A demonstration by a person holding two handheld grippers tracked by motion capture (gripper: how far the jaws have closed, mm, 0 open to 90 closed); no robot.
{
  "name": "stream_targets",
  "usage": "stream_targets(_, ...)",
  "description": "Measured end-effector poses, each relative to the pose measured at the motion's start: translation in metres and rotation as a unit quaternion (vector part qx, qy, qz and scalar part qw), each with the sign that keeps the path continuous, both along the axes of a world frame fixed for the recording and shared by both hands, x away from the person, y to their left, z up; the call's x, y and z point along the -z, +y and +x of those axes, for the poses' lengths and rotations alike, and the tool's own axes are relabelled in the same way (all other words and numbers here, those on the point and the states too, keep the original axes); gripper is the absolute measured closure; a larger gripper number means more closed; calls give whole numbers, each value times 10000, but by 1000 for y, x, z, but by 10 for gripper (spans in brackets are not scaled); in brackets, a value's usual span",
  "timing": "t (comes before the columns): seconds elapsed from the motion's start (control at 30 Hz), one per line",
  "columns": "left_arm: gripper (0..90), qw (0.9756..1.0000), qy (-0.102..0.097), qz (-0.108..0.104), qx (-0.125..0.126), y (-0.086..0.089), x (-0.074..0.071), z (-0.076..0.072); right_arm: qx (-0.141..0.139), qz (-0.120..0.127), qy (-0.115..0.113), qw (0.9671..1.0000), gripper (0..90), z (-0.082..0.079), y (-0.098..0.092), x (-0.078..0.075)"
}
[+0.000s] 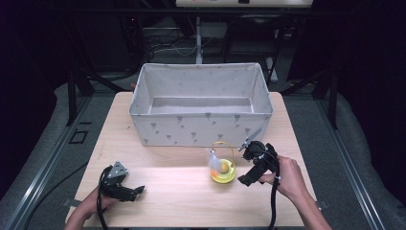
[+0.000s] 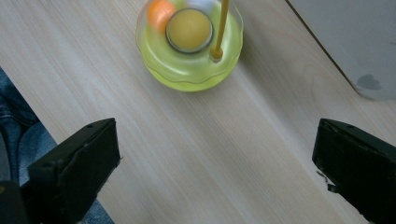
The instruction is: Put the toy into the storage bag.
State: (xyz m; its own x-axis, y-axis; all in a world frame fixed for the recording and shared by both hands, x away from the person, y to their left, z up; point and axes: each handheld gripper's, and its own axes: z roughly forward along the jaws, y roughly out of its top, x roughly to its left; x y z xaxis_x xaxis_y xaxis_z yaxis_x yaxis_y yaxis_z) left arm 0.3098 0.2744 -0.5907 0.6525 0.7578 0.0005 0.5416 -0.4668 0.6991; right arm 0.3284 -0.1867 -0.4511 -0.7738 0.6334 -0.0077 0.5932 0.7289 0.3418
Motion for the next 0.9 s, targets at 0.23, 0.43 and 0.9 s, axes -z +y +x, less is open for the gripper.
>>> stream_targets(0.23, 0, 10000, -2, 1, 1, 0, 0, 0, -88, 13, -63, 9999, 21, 8, 7, -8)
stream_targets(0.43, 0, 10000, 4, 1, 0, 0, 0, 0, -187, -14, -136, 9997, 42, 15, 17, -18)
stream_targets(0.9, 0, 10000, 4, -8, 21, 0, 0, 0, -538, -132, -329, 9979, 419, 24, 41, -48)
